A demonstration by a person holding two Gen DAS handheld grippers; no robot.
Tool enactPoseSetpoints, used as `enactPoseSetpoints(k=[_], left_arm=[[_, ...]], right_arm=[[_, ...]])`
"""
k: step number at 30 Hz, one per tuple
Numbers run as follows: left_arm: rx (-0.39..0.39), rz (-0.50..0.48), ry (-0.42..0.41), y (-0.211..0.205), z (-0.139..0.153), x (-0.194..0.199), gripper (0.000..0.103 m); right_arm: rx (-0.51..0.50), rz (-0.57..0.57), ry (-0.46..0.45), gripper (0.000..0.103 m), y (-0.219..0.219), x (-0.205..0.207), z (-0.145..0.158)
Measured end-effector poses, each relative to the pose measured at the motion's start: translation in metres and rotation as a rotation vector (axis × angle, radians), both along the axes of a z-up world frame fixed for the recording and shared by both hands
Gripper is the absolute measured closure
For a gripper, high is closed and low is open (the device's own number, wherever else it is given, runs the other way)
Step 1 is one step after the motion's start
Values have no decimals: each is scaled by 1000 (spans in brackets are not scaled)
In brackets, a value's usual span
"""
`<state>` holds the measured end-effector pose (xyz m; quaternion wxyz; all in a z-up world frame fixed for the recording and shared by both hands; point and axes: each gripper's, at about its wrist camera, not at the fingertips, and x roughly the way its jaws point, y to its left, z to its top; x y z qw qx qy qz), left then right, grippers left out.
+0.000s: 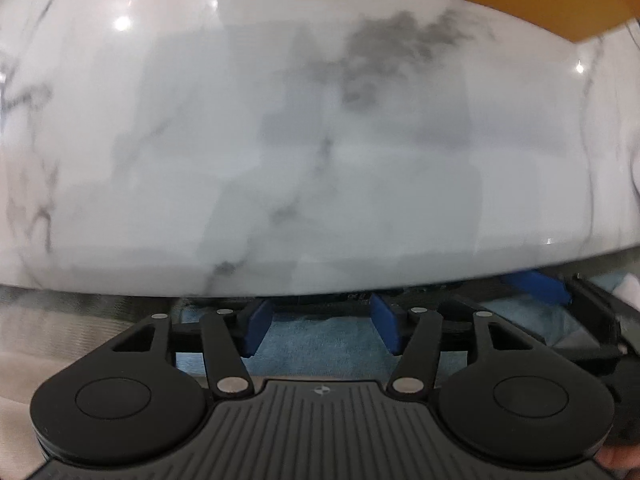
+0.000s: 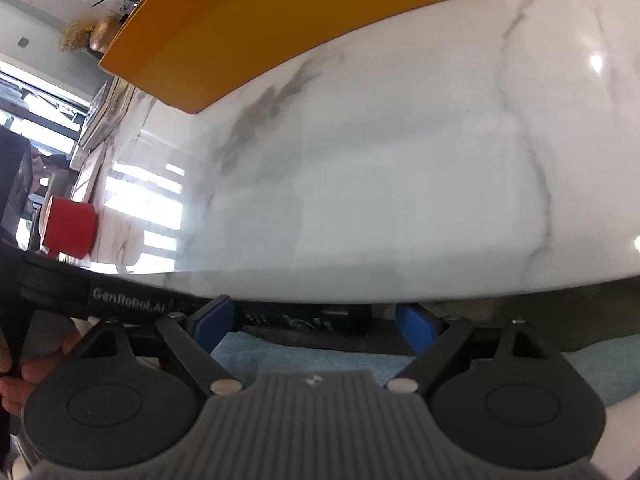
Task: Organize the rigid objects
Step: 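Lower both tools below the table edge toward the dark green CLEAR bottle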
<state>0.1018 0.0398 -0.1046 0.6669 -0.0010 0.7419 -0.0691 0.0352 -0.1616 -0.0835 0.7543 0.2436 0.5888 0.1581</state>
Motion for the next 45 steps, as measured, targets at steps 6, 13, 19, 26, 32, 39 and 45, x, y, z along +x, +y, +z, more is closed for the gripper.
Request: enactPoseSetpoints(k=[6, 13, 19, 26, 32, 39, 45], left_arm=[[17, 11, 67, 2, -21, 5, 38], [-4, 19, 120, 1, -35, 13, 42], [-41, -79, 113, -12, -41, 9, 41], [-112, -128, 77, -15, -39, 0, 44], [-35, -195, -6, -21, -33, -13, 44], [83, -150, -45, -21, -30, -21, 38], [130, -116, -25, -32, -46, -18, 35]], right_arm=[[15, 22, 42, 19, -1, 6, -8], [134, -47, 114, 29, -3, 16, -32], [91, -35, 113, 39, -4, 9, -23], [5, -58, 92, 45, -13, 0, -11], [-15, -15, 66, 44, -6, 4, -17], [-27, -14, 69, 43, -5, 7, -18], [10, -7, 50, 38, -10, 5, -15]])
